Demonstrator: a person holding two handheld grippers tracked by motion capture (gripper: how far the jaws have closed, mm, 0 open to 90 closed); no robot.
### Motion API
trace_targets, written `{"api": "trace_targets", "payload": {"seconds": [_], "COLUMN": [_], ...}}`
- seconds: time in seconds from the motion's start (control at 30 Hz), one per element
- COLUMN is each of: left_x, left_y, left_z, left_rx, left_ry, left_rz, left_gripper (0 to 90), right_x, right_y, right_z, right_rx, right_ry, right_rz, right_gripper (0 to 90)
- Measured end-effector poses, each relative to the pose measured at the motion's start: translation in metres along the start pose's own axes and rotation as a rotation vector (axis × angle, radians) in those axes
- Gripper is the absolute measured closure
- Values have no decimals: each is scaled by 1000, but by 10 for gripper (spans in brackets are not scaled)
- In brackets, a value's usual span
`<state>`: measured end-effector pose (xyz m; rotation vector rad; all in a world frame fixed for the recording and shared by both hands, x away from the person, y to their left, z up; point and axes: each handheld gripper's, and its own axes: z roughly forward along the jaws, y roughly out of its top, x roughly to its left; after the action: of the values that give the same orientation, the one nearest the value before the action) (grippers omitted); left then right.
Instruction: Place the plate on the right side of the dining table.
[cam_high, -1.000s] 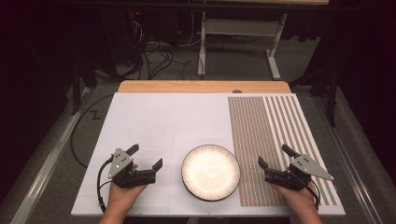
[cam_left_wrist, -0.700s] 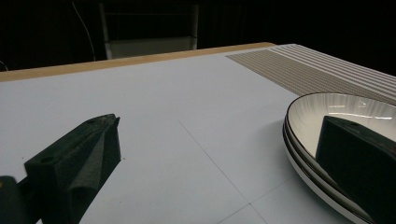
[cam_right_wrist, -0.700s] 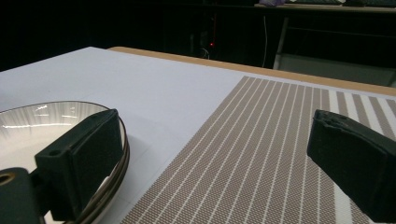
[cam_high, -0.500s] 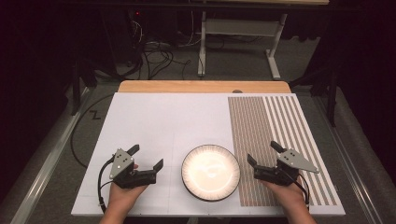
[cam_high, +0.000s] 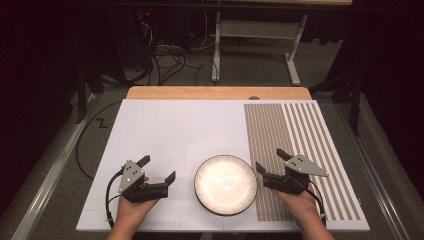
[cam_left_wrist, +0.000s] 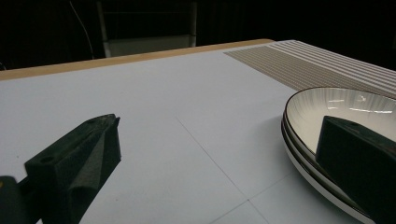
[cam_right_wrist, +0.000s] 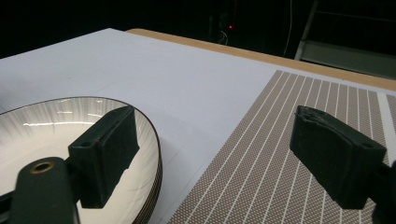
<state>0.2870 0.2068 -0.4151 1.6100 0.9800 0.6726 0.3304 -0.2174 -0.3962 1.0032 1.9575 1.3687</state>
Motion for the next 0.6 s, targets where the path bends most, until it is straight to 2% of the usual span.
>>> {"api": "trace_targets", "payload": {"seconds": [0.07, 0.13, 0.17, 0.2, 0.27, 0.3, 0.33, 0.37, 0.6], "left_x": [-1, -1, -1, -2, -2, -2, -2, -3, -2], "left_y": [0, 0, 1, 1, 1, 1, 1, 1, 1], "left_z": [-1, -1, -1, -1, -1, -1, -1, -1, -2], "left_rx": [-5, -7, -8, -7, -9, -10, -10, -11, -10], "left_ry": [1, 2, 2, 2, 4, 3, 3, 3, 2], "left_rz": [3, 4, 4, 4, 6, 6, 6, 6, 6], "left_gripper": [7, 7, 7, 7, 7, 7, 7, 7, 7], "right_x": [0, -1, -2, -2, -3, -4, -4, -6, -9], "right_y": [-1, -2, -3, -3, -4, -5, -5, -6, -7], "right_z": [0, -2, -4, -4, -6, -9, -9, -10, -14], "right_rx": [0, -3, -5, -5, 3, 13, 13, 27, 84], "right_ry": [8, 27, 54, 54, 70, 94, 94, 129, 179], "right_rz": [2, 1, -1, -1, -10, -16, -16, -21, -29], "right_gripper": [205, 267, 340, 340, 403, 471, 471, 535, 647]}}
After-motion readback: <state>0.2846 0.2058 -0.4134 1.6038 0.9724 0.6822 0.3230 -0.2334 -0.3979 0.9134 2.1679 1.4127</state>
